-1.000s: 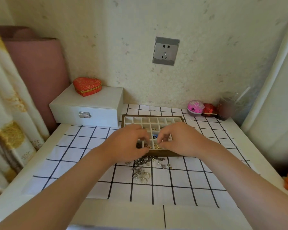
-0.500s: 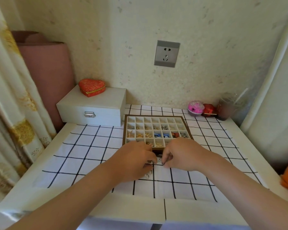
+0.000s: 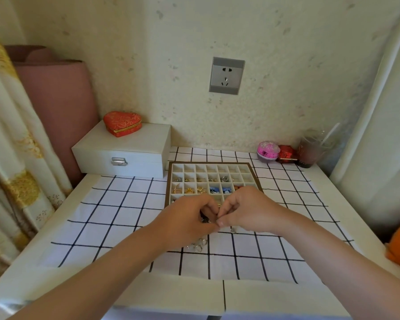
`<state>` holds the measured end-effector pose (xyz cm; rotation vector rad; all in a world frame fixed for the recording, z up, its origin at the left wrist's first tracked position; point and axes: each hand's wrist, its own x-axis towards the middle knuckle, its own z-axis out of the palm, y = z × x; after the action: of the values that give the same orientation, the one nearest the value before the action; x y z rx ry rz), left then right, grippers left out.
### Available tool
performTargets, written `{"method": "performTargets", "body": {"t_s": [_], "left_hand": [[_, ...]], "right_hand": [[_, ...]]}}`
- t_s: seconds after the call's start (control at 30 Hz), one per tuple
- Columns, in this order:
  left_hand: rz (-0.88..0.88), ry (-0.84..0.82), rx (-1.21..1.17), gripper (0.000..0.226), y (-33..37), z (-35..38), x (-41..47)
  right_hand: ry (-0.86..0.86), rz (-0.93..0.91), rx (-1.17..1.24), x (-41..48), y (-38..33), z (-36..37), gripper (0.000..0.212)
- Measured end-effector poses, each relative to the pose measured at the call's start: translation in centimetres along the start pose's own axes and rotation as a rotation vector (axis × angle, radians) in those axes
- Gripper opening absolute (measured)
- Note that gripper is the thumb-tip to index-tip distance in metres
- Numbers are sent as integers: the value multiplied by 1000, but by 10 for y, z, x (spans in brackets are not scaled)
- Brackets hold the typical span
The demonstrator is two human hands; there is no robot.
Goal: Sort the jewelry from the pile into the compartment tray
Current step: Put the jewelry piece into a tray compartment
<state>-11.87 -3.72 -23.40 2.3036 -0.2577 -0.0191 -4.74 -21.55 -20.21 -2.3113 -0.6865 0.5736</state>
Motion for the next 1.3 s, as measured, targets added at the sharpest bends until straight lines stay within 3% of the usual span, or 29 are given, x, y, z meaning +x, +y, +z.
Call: {"method": "performTargets", "body": {"t_s": [0.17,0.53,0.77,1.03,1.17,1.3], "left_hand": [[-32,1,-127,17,-3,-10,-1],[-61,24,-37,12,-12,-11,-11],[-113,16,16,6,-14,-6,-15],[-156,1,88,14,-13,-4,-24],[-151,2,138,15,-9,-3,-24],[-152,21,92,12,-9,-5,-20]], "right_hand": [[-3,142,285,-3,0,13,7],[-104,305,583,-4,1,30,12],[-119,275,508,-7,-1,36,14],[-82,242,374,-7,1,34,6],[-17,178,208,-7,3,34,3],[-50,100,211,-7,-1,39,7]]}}
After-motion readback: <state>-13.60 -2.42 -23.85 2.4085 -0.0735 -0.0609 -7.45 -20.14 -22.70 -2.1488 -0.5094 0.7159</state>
